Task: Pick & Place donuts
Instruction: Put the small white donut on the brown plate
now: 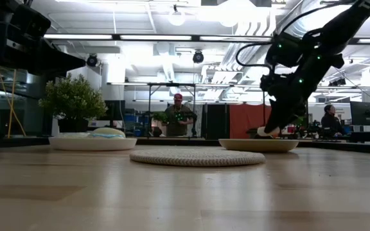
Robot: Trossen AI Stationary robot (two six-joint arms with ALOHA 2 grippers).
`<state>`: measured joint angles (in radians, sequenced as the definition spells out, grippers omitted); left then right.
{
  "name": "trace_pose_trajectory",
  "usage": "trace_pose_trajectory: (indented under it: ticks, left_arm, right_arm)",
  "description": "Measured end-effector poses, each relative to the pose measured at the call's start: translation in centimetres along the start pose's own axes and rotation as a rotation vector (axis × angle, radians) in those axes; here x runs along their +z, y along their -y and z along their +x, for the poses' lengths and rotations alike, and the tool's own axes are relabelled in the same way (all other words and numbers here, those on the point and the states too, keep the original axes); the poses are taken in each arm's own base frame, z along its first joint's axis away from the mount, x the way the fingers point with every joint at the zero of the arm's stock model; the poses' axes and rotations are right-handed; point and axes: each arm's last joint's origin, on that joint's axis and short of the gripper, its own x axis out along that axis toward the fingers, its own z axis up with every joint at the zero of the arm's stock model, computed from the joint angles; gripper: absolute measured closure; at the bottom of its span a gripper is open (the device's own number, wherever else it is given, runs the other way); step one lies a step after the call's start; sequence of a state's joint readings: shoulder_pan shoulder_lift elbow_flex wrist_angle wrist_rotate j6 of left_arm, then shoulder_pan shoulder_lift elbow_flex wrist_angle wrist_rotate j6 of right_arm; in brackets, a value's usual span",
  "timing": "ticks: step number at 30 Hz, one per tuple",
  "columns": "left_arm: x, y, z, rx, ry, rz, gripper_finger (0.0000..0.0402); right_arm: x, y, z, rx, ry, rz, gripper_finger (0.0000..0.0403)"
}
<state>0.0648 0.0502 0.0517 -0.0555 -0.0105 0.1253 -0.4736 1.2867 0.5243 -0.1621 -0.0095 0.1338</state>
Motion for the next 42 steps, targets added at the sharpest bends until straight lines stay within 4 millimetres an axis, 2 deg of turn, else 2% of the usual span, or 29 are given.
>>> trace_pose_trajectory:
  ticks: [14, 19, 29, 42]
  left_arm:
    - [0.0, 0.0, 0.0, 0.000, 0.000, 0.000, 0.0401]
    - [0.0, 0.0, 0.0, 0.001, 0.000, 0.000, 0.0401]
    - [0.0, 0.0, 0.0, 0.001, 0.000, 0.000, 0.0401]
    - [0.0, 0.0, 0.0, 0.000, 0.000, 0.000, 0.0401]
  right_arm:
    - [-0.1, 1.5, 0.0, -0.106, -0.015, 0.100, 0.0192]
    - [-0.2, 1.5, 1.0, -0.101, -0.049, 0.120, 0.0192]
    - [1.0, 1.3, 3.0, -0.096, -0.075, 0.114, 0.0192]
    - [0.8, 1.1, 3.5, -0.054, -0.101, 0.115, 0.0187]
